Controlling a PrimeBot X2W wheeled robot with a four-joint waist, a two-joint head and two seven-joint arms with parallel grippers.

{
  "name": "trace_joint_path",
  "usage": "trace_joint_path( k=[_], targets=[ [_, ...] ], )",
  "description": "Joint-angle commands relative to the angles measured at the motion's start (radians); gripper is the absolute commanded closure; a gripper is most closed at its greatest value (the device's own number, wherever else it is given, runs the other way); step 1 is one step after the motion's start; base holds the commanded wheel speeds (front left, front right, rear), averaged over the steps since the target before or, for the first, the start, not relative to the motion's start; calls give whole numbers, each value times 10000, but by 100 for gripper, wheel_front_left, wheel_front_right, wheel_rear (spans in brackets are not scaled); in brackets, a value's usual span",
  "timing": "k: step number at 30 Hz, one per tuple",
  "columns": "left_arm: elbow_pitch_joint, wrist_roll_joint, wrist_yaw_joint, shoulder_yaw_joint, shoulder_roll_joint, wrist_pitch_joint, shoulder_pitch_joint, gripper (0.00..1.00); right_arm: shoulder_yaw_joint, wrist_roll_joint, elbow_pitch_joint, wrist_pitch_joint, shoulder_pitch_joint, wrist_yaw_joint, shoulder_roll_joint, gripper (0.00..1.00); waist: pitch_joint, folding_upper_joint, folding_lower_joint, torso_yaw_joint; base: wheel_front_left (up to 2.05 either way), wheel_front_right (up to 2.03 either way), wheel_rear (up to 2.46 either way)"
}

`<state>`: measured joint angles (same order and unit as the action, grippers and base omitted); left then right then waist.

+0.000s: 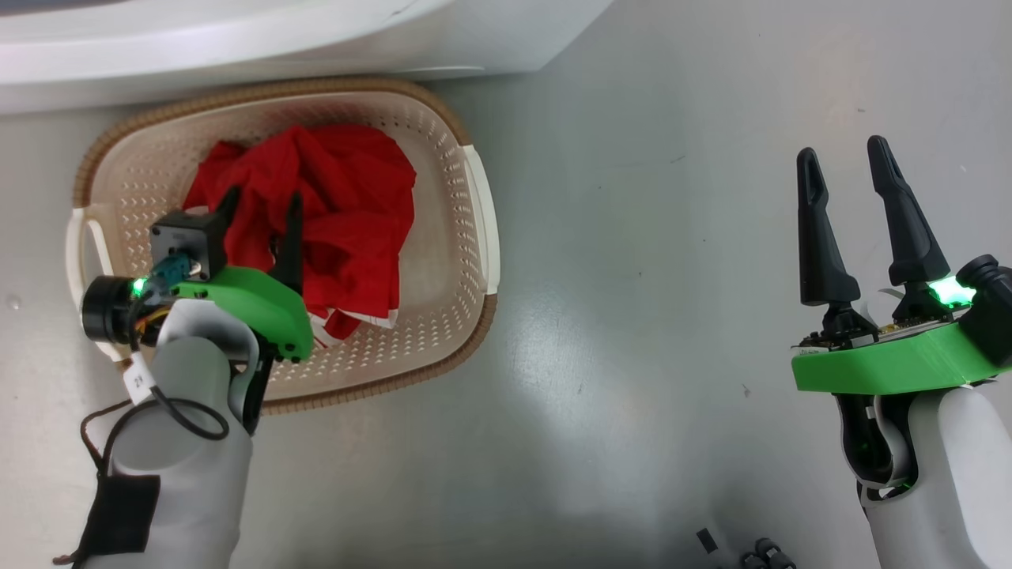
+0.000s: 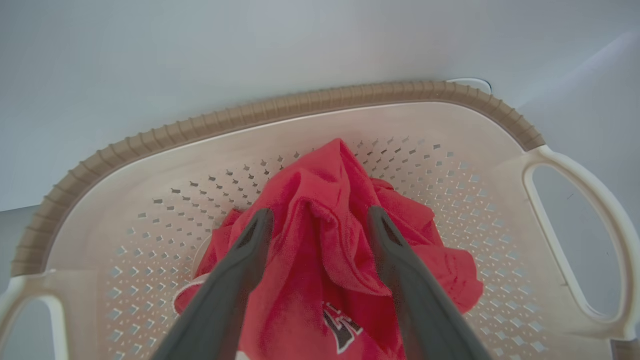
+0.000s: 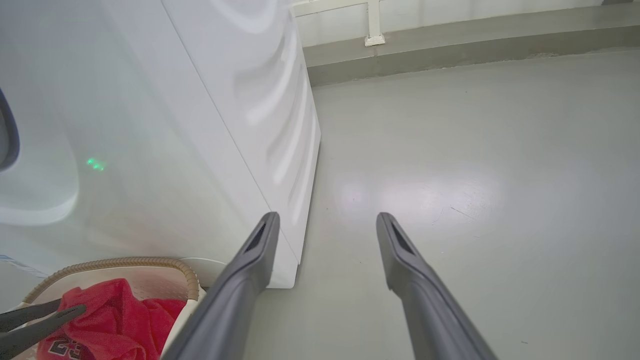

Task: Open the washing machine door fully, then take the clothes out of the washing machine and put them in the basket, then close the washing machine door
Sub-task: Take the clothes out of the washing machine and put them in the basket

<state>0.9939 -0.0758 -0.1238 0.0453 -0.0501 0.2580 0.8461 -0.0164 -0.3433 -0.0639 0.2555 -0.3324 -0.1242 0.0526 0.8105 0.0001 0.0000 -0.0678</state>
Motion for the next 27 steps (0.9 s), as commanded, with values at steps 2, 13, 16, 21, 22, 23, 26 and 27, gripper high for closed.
trace_joint_path(
  k=[2,13,16,21,22,23,26,27],
  targets=[
    [-159,-102,-45,-265,-306,38,-274,0,231,-26,150,63,146,-65,-24,0,-164,-1,0,43,0,0,0],
    [-1026,-378,-59,-673,-207,38,-1163,0,306,-68,-105,63,311,-65,-24,0,-1287,-1,0,69,0,0,0],
    [-1412,-385,-62,-771,-188,38,-1474,0,333,-61,-233,63,402,-65,-24,0,-1713,-1,0,84,0,0,0],
    [-2054,-435,-66,-932,-149,38,-2029,0,343,-52,-474,63,600,-65,-24,0,-2429,-1,0,121,0,0,0],
    [-2167,-442,-66,-953,-142,38,-2132,0,354,-48,-514,63,643,-65,-24,0,-2558,-1,0,132,0,0,0],
    [-2277,-447,-66,-972,-137,38,-2230,0,363,-45,-558,63,687,-65,-24,0,-2687,-1,0,142,0,0,0],
    [-2503,-451,-67,-993,-127,38,-2429,0,382,-40,-635,63,779,-65,-24,0,-2945,-1,0,159,0,0,0],
    [-2615,-446,-67,-982,-123,38,-2529,0,386,-39,-664,63,831,-65,-24,0,-3073,-1,0,167,0,0,0]
  ],
)
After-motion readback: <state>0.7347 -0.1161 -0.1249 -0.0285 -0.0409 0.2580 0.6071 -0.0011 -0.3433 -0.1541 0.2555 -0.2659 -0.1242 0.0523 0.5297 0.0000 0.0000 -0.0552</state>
